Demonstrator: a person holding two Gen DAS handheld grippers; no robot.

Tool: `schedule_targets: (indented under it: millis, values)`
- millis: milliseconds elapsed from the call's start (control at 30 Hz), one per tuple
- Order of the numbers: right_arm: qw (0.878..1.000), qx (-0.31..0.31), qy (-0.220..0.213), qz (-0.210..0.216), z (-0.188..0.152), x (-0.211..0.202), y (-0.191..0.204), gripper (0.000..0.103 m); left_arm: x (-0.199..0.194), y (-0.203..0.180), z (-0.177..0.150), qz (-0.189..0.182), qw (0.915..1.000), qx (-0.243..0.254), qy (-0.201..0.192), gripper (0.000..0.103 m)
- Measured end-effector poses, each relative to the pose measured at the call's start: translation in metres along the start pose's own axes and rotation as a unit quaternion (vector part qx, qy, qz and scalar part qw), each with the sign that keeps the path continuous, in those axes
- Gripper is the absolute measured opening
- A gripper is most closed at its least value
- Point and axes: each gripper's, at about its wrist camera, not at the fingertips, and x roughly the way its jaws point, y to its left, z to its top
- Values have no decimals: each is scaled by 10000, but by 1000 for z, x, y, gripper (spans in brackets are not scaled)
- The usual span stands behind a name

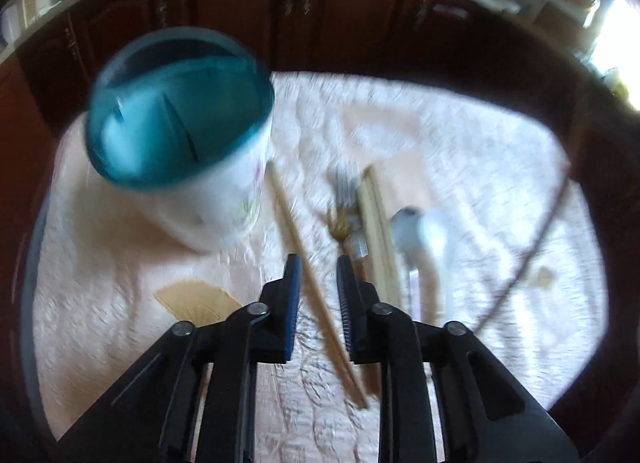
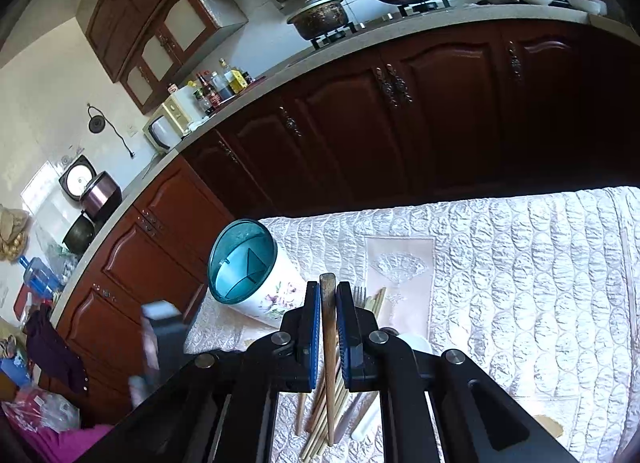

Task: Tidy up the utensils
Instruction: 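Lift the chopsticks with both grippers and carry them over the white holder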

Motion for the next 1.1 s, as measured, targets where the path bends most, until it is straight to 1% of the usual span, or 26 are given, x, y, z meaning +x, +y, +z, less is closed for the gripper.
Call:
schedule_targets:
  millis: [67, 133, 233, 300, 367, 400, 433, 500, 600, 800, 867, 933, 1033, 1100]
  values:
    - [10000, 19, -16, -2, 1, -2, -2, 7, 19, -4, -6, 178, 9998, -24, 105, 19]
    - [10000, 33, -23, 3, 0, -4, -3, 7, 38, -6, -10, 201, 9993, -113, 293, 19]
    - [10000, 39, -38, 18, 1, -5, -4, 7, 55, -1, -10, 211, 9985, -314, 388, 19]
    - [10000, 37, -42, 31, 1, -5, -3, 7, 58, 1, -9, 120, 9984, -393, 394, 18]
    - [10000, 28, -43, 49, 1, -5, -3, 7, 58, 2, -7, -65, 9982, -373, 458, 9]
    - [10000, 24, -47, 62, 1, -6, -2, 7, 55, 5, -8, -272, 9974, -394, 541, 7]
    - [10000, 17, -52, 73, 1, -6, 0, 7, 53, 8, -7, -384, 9967, -415, 574, 6]
    - [9999, -16, -80, 100, 1, -8, 3, 7, 37, 13, -11, -625, 9957, -427, 532, 5]
    - [9998, -85, -117, 119, 2, -11, 10, 7, -2, 21, -16, -970, 9937, -395, 389, 5]
    - [9993, -217, -217, 210, 8, -15, 27, 7, -78, 42, -18, -1320, 9904, -391, -121, 5]
    - [9989, -300, -258, 246, 12, -16, 34, 7, -102, 51, -9, -1405, 9885, -424, -360, 5]
    - [9984, -382, -300, 282, 18, -16, 42, 7, -115, 56, -1, -1396, 9879, -437, -519, 5]
    - [9972, -543, -391, 328, 30, -18, 57, 7, -129, 72, 14, -1155, 9900, -499, -637, 5]
    - [9958, -688, -477, 363, 40, -21, 69, 7, -135, 82, 21, -1049, 9912, -540, -596, 5]
